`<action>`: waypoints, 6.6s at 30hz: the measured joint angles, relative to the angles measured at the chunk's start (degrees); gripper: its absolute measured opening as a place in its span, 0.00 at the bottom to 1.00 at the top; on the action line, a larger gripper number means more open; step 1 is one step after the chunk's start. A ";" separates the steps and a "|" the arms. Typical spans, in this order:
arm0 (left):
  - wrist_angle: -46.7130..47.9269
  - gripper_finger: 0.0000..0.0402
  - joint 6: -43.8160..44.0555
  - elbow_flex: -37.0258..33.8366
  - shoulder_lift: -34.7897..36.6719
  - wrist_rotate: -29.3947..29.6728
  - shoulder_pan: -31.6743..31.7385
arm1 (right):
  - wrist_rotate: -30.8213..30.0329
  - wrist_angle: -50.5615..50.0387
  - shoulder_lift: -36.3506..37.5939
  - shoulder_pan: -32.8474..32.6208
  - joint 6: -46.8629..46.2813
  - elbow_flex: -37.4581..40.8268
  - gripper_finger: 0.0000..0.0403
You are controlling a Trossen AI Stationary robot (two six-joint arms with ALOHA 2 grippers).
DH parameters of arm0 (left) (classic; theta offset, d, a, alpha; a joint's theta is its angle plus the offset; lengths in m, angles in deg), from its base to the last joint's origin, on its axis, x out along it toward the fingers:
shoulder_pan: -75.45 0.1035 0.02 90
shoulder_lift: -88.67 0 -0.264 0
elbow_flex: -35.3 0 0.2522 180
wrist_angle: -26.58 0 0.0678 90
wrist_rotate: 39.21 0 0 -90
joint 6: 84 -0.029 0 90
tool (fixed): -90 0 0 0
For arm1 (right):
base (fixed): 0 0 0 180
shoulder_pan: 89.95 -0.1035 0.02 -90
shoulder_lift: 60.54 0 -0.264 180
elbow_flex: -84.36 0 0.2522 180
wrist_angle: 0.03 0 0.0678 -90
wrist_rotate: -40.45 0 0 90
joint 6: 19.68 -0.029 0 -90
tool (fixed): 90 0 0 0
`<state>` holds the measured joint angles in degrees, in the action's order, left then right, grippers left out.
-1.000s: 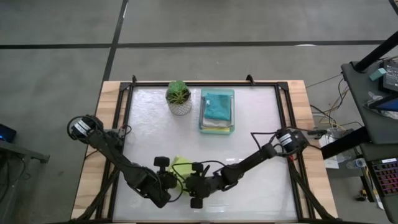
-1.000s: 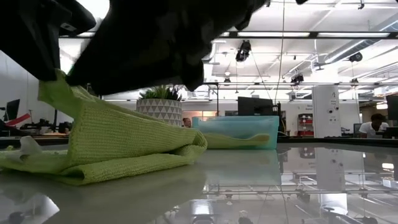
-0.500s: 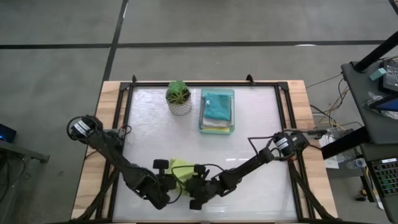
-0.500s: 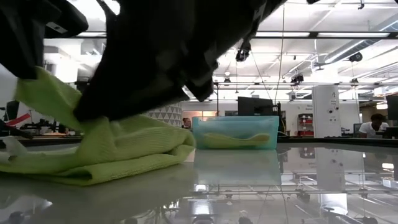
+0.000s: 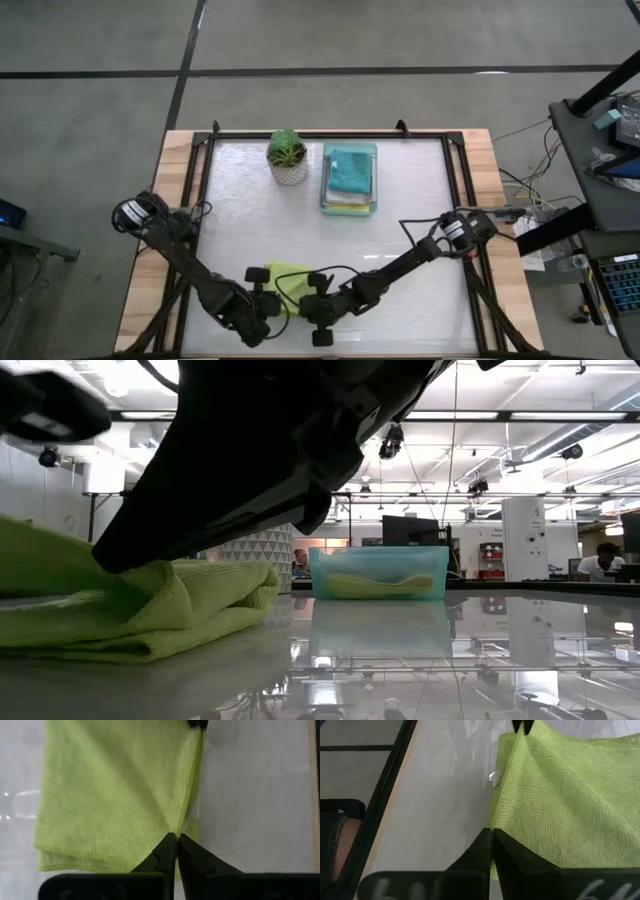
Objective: Fold microfiber towels
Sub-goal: Fold the green microfiber cloth
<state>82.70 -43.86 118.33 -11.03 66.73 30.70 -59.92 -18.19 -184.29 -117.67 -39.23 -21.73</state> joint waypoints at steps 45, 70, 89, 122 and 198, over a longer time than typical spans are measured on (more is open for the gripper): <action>-4.48 0.30 0.14 -1.64 2.55 -8.40 0.11 | 7.74 -11.09 7.18 0.24 2.27 -0.02 0.36; -5.38 0.30 6.01 -10.59 1.60 -3.82 0.11 | 2.84 -6.09 8.57 10.85 16.50 5.99 0.02; -6.26 0.30 5.11 -15.83 1.59 8.34 3.84 | 3.11 -1.98 8.75 9.71 10.34 14.93 0.02; -17.67 0.30 -2.32 -14.85 8.87 7.07 3.90 | 2.82 -2.11 15.13 10.66 -3.61 16.60 0.20; -30.26 0.30 10.14 -23.86 6.77 8.50 1.56 | 1.29 -1.07 11.28 14.27 -11.93 17.40 0.43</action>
<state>52.45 -33.72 94.47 -4.26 75.23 32.26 -58.63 -19.26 -173.01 -103.40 -51.17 -4.33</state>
